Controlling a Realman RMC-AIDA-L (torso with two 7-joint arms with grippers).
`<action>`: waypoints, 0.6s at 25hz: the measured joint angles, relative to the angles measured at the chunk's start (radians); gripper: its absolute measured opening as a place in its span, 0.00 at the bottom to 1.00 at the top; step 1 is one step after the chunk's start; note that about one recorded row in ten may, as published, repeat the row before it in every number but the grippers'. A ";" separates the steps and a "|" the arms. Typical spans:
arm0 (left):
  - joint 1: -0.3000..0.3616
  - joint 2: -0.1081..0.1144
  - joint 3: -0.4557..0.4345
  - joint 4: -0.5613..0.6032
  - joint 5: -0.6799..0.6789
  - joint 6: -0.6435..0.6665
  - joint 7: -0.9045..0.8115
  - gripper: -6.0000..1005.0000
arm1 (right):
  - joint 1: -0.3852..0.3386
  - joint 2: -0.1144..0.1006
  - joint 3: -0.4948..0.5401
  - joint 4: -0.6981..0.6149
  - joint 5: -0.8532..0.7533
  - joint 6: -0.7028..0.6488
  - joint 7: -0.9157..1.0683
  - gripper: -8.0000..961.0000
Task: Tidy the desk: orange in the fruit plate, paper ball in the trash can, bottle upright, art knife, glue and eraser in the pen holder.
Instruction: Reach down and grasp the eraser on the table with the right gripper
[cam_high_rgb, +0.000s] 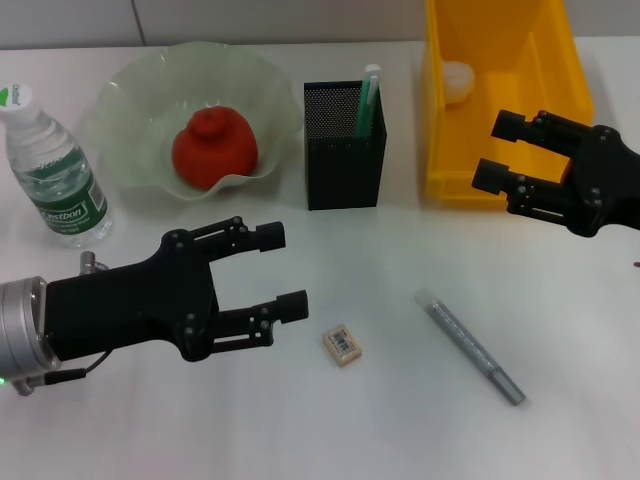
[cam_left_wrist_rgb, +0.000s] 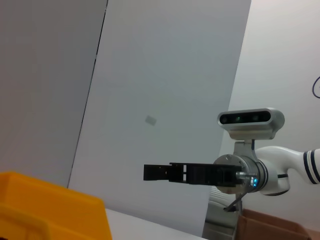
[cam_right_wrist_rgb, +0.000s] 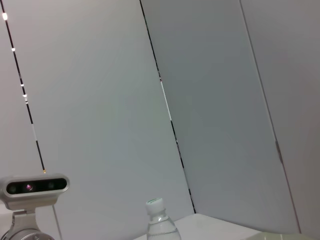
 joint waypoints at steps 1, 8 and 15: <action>0.001 -0.001 -0.001 -0.001 0.000 0.000 0.000 0.78 | 0.000 0.000 0.000 0.002 0.000 0.000 0.000 0.79; -0.005 -0.001 0.000 -0.011 0.000 -0.006 0.001 0.78 | -0.001 0.001 -0.005 0.010 -0.012 0.000 -0.010 0.79; -0.028 -0.008 0.006 -0.001 0.051 -0.008 0.000 0.78 | -0.001 0.001 -0.005 0.049 -0.025 -0.002 -0.063 0.79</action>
